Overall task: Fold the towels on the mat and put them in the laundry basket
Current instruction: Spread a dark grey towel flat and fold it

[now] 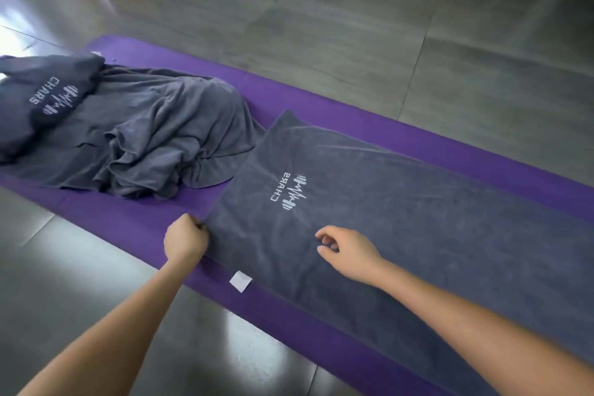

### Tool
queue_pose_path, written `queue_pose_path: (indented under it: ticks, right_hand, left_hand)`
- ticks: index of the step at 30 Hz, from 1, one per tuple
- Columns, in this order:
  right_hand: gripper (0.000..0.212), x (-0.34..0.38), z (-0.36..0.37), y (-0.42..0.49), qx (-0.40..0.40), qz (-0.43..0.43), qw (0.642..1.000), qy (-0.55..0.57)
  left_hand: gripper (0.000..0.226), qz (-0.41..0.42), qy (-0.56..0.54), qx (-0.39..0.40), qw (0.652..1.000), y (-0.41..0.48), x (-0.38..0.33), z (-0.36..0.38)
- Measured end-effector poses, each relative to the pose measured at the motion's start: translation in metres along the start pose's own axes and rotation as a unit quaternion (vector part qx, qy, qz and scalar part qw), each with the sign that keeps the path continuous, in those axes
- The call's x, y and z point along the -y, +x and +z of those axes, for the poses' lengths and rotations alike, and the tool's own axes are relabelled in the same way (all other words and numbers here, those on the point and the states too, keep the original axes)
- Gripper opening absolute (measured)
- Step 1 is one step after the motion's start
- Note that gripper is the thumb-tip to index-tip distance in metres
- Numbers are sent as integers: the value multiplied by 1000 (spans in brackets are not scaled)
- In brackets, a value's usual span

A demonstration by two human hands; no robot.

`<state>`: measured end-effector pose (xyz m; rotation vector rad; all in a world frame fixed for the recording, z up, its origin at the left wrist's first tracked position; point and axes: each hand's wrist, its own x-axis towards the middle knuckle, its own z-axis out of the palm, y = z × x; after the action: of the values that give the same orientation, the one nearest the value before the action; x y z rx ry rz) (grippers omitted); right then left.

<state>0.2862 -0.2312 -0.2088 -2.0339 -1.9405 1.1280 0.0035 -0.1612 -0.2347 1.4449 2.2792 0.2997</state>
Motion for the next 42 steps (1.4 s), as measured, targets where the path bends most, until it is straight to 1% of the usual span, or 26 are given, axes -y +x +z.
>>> queue_pose_path:
  ticks: [2, 3, 4, 5, 6, 7, 8, 9, 10, 12, 14, 16, 18, 20, 22, 25, 27, 28, 30, 32, 36, 39, 40, 42]
  right_hand:
    - [25, 18, 9, 7, -11, 21, 994, 105]
    - [22, 29, 10, 9, -8, 34, 983, 180]
    - [21, 42, 10, 9, 8, 54, 962, 268]
    - [22, 54, 7, 9, 34, 77, 932, 352]
    - [26, 63, 4, 10, 55, 100, 904, 412]
    - [27, 68, 1, 11, 62, 118, 883, 450]
    - [25, 71, -2, 12, 50, 133, 869, 473]
    - [18, 72, -4, 13, 17, 150, 864, 481]
    - [12, 69, -6, 14, -24, 177, 869, 460]
    - [16, 54, -6, 16, -90, 247, 883, 389]
    - [16, 34, -5, 14, -129, 303, 867, 374]
    - [16, 19, -5, 9, -134, 334, 854, 376]
    - [23, 8, -5, -1, -110, 338, 863, 359]
    - [26, 0, -5, -10, -78, 328, 882, 329]
    - [20, -6, -5, -18, -42, 313, 897, 308]
    - [8, -16, -6, -25, -7, 277, 909, 312]
    - [10, -23, -6, -27, -7, 266, 910, 319]
    - [14, -27, -7, -27, -8, 266, 910, 319]
    - [20, -34, -9, -25, -8, 275, 909, 312]
    - [22, -39, -13, -22, -11, 281, 910, 305]
    - [22, -44, -24, -16, -14, 290, 908, 302]
    - [23, -52, -27, -18, -13, 300, 902, 311]
    - [23, -55, -27, -19, -11, 302, 901, 311]
    - [21, -59, -29, -23, -8, 302, 899, 317]
  left_hand:
    - [14, 52, -62, 18, 997, -7, -11, -9]
    - [8, 89, -94, 37, 991, -16, -21, -14]
    - [2, 134, -116, 67, 982, -28, -33, -18]
    - [5, 182, -124, 111, 969, -42, -45, -22]
    - [7, 229, -131, 163, 951, -56, -55, -23]
    - [9, 265, -132, 218, 930, -67, -64, -24]
    - [10, 296, -130, 267, 908, -74, -70, -23]
    - [11, 323, -120, 297, 891, -77, -75, -23]
    - [10, 340, -108, 303, 884, -76, -79, -23]
    - [7, 339, -94, 249, 902, -60, -86, -23]
    - [9, 319, -78, 190, 925, -35, -97, -22]
    - [13, 325, -33, 150, 933, -10, -115, -13]
    - [17, 355, 18, 125, 926, 11, -136, 3]
    - [20, 399, 57, 99, 910, 27, -159, 21]
    - [24, 442, 107, 67, 888, 41, -183, 38]
    - [29, 479, 199, 28, 854, 58, -222, 57]
    - [34, 492, 238, 21, 837, 68, -245, 68]
    - [38, 491, 248, 27, 835, 73, -255, 74]
    - [48, 473, 259, 51, 841, 83, -271, 85]
    - [51, 455, 270, 60, 846, 92, -282, 95]
    - [38, 437, 294, 37, 849, 100, -290, 108]
    - [24, 439, 265, -39, 857, 99, -288, 112]
    - [20, 444, 263, -52, 855, 97, -287, 113]
    - [18, 454, 282, -47, 844, 93, -285, 113]
